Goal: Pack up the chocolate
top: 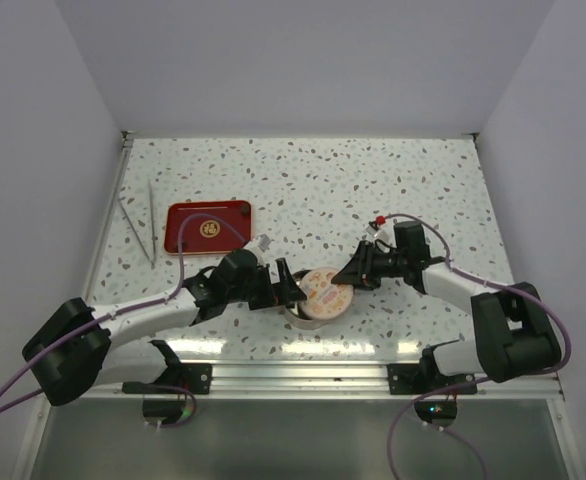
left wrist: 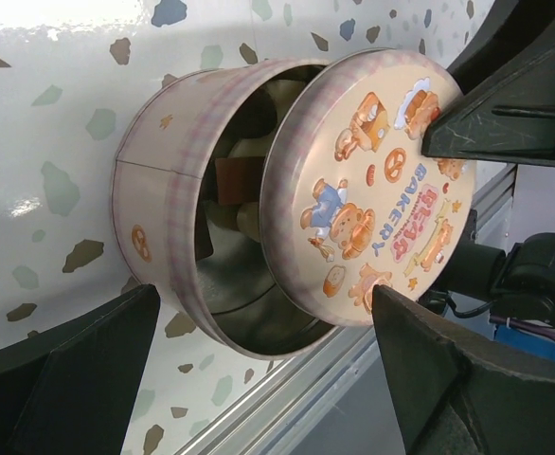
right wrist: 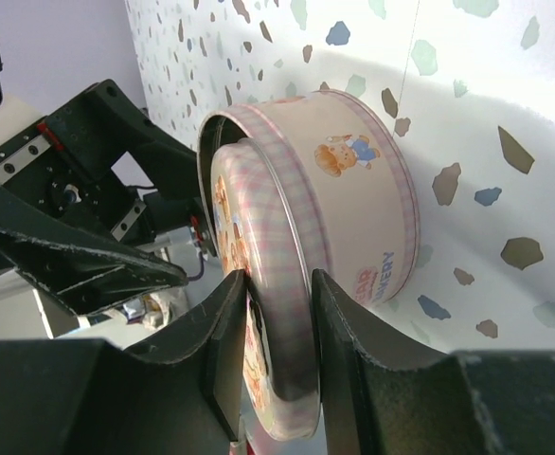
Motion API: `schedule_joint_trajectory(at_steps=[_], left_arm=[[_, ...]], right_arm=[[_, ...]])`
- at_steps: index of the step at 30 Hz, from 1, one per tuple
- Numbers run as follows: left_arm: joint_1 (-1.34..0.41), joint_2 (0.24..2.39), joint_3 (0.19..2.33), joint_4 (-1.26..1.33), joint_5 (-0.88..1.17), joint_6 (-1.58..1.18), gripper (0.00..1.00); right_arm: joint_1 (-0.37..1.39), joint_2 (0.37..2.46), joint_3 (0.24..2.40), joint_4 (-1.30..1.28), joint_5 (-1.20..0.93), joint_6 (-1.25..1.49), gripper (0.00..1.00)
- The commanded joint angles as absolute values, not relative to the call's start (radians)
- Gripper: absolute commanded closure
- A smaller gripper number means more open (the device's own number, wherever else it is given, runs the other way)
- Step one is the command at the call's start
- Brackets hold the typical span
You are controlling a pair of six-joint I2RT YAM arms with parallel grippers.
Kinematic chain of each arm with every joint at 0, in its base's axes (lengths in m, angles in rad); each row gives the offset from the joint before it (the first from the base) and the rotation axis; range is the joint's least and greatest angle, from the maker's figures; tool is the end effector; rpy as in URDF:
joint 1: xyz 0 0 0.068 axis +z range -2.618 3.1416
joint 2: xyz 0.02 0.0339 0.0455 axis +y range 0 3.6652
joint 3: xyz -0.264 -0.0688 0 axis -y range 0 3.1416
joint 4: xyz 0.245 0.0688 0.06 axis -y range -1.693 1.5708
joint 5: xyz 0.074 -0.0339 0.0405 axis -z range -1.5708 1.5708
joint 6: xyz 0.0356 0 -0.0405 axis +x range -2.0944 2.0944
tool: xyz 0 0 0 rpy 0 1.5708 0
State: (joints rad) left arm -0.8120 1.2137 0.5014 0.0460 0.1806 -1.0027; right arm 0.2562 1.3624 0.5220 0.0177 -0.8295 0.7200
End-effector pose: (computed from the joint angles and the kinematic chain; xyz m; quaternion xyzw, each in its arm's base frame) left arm 0.1592 -0.1772 0.1787 -0.0461 0.8955 -0.3928 0.2041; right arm 0.2257 0.0863 0.1575 0.0525 0.8630 0.4881 0.1195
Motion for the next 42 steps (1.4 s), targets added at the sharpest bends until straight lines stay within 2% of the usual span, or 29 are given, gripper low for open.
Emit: schedule_joint_trajectory(at_steps=[1, 12, 20, 42], left_arm=[[-0.807, 1.213, 0.535, 0.121, 0.212, -0.986, 0.0], [-0.807, 1.239, 0.535, 0.149, 0.233, -0.985, 0.0], [-0.807, 1.252, 0.54, 0.153, 0.242, -0.98, 0.0], [-0.807, 1.258, 0.548, 0.15, 0.233, -0.979, 0.0]], right_arm=[[0.247, 1.43, 0.509, -0.017, -0.558, 0.68, 0.67], [0.249, 1.474, 0.528, -0.003, -0.549, 0.667, 0.63], [0.25, 1.482, 0.511, -0.003, -0.537, 0.647, 0.56], [0.276, 1.45, 0.558, -0.084, -0.551, 0.554, 0.6]])
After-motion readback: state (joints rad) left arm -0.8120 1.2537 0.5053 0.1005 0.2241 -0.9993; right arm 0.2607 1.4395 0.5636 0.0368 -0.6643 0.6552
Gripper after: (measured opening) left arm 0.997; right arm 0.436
